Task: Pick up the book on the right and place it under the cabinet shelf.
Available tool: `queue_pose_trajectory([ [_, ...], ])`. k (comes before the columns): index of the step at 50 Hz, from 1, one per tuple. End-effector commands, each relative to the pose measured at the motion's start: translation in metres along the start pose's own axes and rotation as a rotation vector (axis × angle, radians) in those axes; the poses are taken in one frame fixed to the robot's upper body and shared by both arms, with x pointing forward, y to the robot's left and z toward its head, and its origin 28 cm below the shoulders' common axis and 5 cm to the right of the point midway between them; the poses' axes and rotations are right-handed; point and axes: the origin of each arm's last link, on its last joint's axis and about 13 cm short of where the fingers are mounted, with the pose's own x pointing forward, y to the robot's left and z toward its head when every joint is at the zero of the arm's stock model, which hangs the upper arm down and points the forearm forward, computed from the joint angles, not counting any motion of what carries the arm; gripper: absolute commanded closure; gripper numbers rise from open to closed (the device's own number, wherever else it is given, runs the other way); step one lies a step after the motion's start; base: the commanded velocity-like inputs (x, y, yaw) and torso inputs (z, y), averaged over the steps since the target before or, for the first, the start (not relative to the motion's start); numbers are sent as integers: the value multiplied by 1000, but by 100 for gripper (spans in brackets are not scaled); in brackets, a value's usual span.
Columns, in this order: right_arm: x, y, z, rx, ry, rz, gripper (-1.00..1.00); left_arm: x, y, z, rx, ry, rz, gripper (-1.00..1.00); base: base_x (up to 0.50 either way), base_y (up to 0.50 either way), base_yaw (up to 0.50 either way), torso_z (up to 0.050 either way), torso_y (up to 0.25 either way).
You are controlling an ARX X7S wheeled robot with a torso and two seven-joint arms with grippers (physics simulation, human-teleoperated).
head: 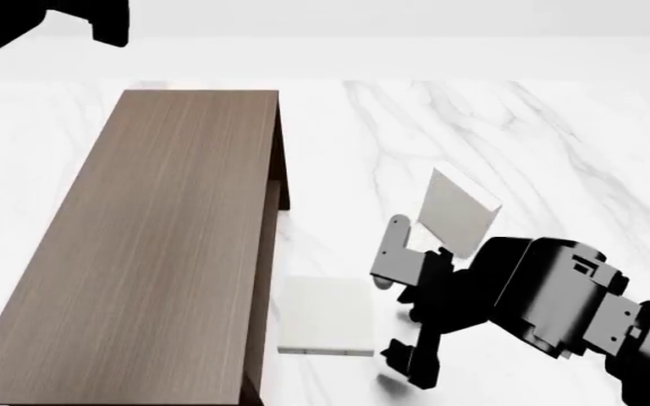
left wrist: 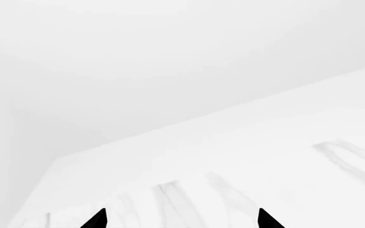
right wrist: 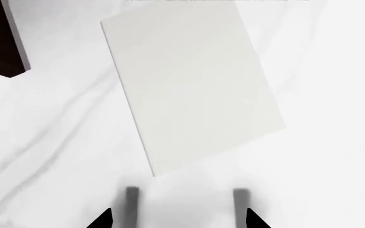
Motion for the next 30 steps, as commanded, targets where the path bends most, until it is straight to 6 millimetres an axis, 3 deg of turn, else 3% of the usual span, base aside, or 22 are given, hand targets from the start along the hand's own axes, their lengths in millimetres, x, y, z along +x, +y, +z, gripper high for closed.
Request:
queue_pose_trajectory([
  [1, 11, 0, 0, 3, -7, 17, -100, 0, 1, -1, 2, 2, 4, -100, 0, 0, 0, 0, 0],
  [30, 37, 2, -2, 16, -33, 66, -100, -3, 4, -4, 5, 4, 15, -100, 0, 0, 0, 0, 0],
])
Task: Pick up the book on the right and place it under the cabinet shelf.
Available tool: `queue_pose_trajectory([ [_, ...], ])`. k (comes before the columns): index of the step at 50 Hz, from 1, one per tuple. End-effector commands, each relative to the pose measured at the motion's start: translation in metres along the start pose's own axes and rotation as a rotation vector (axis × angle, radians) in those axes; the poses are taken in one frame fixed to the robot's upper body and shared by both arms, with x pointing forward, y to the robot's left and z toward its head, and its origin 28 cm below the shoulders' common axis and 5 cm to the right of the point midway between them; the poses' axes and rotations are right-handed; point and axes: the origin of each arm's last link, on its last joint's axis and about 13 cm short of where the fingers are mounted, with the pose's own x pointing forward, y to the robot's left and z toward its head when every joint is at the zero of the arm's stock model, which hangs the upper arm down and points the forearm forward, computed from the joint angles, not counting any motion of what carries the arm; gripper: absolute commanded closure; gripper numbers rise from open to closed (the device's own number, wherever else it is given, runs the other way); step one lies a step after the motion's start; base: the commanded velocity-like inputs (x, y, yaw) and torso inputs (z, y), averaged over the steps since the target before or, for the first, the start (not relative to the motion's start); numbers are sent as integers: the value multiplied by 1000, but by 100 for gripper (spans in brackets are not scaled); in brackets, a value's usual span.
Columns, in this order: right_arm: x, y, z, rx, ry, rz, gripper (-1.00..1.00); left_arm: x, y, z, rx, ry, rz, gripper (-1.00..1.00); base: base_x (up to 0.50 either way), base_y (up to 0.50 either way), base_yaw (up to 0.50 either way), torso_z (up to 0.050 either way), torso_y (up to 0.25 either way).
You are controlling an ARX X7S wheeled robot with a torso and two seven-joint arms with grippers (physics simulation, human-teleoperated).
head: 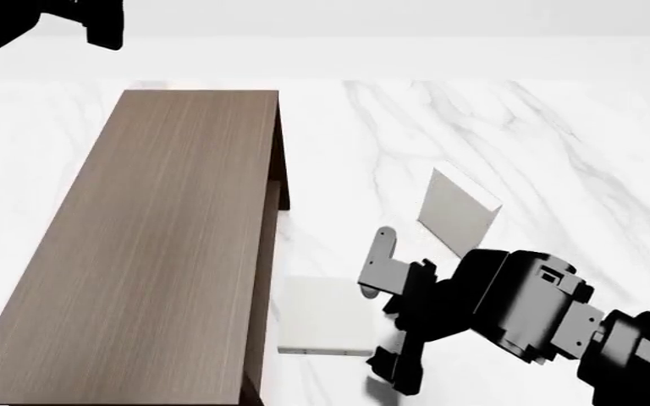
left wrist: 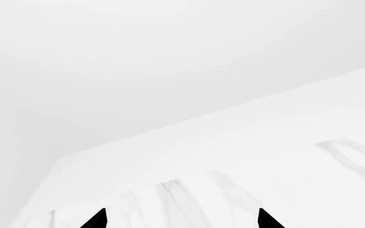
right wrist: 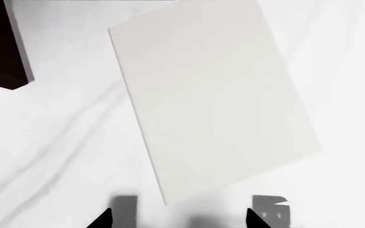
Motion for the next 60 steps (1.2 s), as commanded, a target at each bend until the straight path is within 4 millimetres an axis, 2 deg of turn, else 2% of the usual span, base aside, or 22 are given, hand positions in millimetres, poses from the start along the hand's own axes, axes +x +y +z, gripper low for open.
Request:
queue_pose_trajectory([
  [1, 10, 1, -1, 5, -9, 20, -100, -1, 1, -1, 1, 1, 5, -100, 0, 0, 0, 0, 0],
  [49, 47, 3, 2, 9, -44, 88, -100, -2, 3, -6, 3, 5, 16, -100, 0, 0, 0, 0, -1],
  [60, 54, 7, 11, -11, -63, 115, -100, -2, 4, -7, 5, 4, 16, -100, 0, 0, 0, 0, -6],
])
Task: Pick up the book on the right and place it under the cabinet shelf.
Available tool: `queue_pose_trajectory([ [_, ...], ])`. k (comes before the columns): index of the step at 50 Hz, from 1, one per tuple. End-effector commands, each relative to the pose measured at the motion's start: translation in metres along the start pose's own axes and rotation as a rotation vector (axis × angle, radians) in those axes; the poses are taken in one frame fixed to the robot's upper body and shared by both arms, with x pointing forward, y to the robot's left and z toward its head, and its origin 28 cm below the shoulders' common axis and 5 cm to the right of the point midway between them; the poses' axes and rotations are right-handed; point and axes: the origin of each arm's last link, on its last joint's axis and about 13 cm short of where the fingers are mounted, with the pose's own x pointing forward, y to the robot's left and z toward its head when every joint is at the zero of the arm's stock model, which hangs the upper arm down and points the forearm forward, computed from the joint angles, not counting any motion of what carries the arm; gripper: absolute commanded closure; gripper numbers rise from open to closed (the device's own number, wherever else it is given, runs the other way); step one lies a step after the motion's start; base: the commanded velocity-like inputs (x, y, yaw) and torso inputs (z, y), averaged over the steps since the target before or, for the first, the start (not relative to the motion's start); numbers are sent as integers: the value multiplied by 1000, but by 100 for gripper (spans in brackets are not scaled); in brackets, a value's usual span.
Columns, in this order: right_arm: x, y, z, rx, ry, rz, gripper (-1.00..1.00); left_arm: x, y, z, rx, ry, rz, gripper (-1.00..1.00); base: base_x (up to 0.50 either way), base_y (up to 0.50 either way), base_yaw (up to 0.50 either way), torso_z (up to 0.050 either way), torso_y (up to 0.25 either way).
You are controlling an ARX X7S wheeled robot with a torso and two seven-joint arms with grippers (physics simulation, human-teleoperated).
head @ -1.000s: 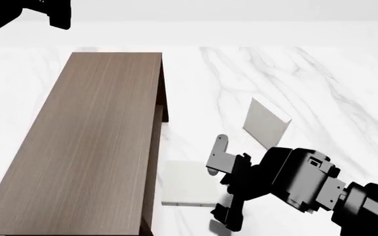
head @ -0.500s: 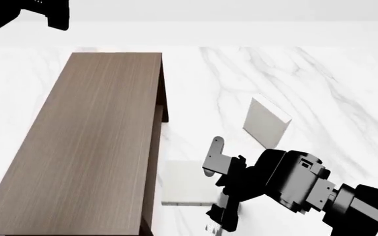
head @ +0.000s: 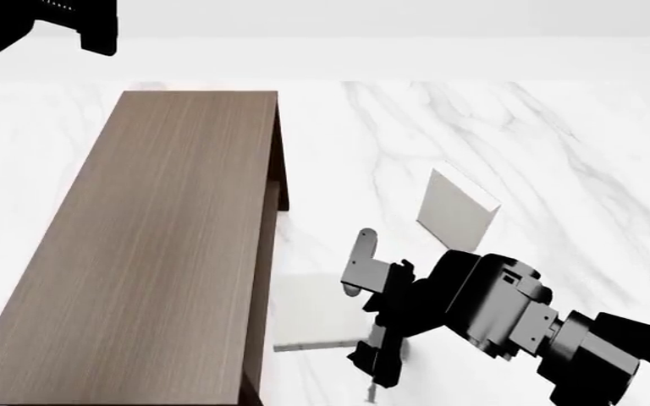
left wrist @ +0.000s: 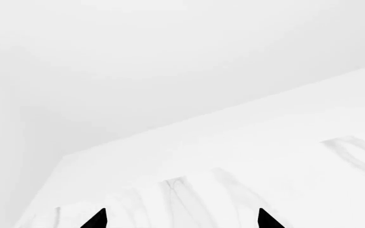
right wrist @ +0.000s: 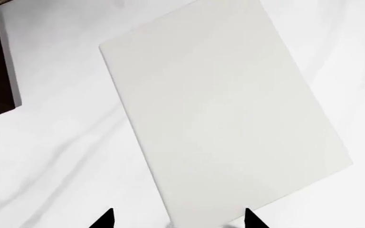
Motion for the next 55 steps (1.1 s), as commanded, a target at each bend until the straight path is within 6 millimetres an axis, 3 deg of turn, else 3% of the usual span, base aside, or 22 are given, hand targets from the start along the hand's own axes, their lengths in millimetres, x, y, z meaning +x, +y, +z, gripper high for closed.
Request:
queue_pose_trajectory([
  [1, 24, 17, 4, 7, -21, 87, -100, -1, 1, 0, 1, -1, 1, -100, 0, 0, 0, 0, 0],
  [30, 39, 28, 29, -54, -70, 156, -100, -1, 2, -1, 2, -4, 5, -100, 0, 0, 0, 0, -5],
  [55, 50, 26, 44, -83, -92, 189, -100, -3, 7, -3, 3, 2, 18, -100, 0, 0, 0, 0, -3],
])
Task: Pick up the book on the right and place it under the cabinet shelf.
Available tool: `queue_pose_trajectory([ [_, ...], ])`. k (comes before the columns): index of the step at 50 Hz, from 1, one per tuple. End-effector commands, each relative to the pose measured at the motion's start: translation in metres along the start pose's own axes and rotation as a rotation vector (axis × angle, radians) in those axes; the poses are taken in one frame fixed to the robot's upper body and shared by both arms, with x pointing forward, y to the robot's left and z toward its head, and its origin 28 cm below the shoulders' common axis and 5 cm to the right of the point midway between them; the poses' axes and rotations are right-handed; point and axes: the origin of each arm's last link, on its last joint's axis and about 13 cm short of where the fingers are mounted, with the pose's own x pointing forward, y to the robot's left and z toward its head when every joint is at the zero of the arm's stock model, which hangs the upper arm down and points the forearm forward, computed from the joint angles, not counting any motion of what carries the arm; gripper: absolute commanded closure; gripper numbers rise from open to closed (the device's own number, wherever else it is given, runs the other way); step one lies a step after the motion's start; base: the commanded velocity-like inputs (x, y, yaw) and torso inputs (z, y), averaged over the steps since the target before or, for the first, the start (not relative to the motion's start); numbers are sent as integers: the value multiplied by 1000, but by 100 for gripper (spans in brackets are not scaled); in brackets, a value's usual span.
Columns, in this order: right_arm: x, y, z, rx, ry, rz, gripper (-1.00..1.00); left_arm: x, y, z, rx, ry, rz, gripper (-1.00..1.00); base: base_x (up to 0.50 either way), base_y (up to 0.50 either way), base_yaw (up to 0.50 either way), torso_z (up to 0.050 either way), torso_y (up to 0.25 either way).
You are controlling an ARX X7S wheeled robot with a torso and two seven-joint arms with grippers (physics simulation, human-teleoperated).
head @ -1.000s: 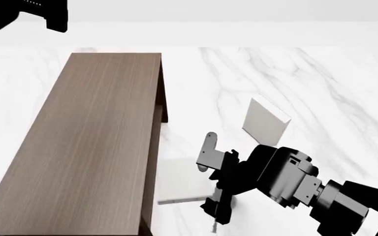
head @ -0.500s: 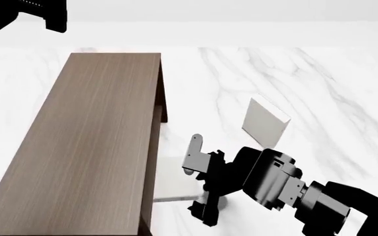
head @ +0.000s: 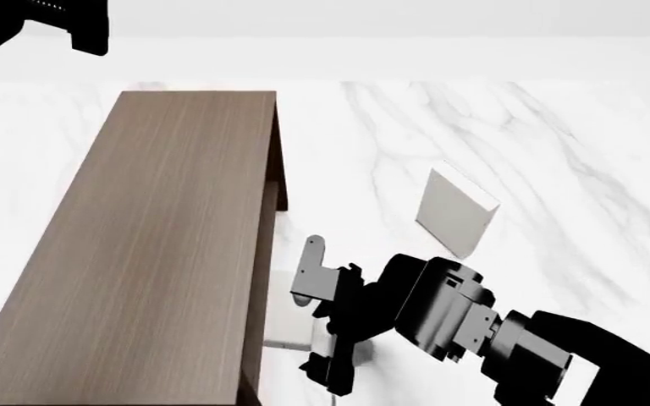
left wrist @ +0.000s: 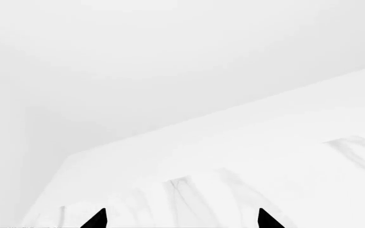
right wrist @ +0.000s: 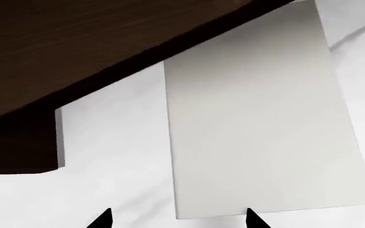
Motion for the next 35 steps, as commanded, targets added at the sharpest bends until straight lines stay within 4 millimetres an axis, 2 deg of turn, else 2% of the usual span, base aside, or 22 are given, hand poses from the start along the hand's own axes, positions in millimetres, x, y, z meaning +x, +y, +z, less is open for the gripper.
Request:
queue_pose_trajectory([
  [1, 18, 10, 5, 22, -22, 93, -100, 0, 2, -2, 0, 4, 6, -100, 0, 0, 0, 0, 0],
  [26, 28, 5, 14, 0, -40, 116, -100, -3, 7, -5, 6, 12, 21, -100, 0, 0, 0, 0, -3],
  [35, 24, 5, 9, 8, -39, 107, -100, -2, 7, -6, 5, 13, 21, -100, 0, 0, 0, 0, -2],
])
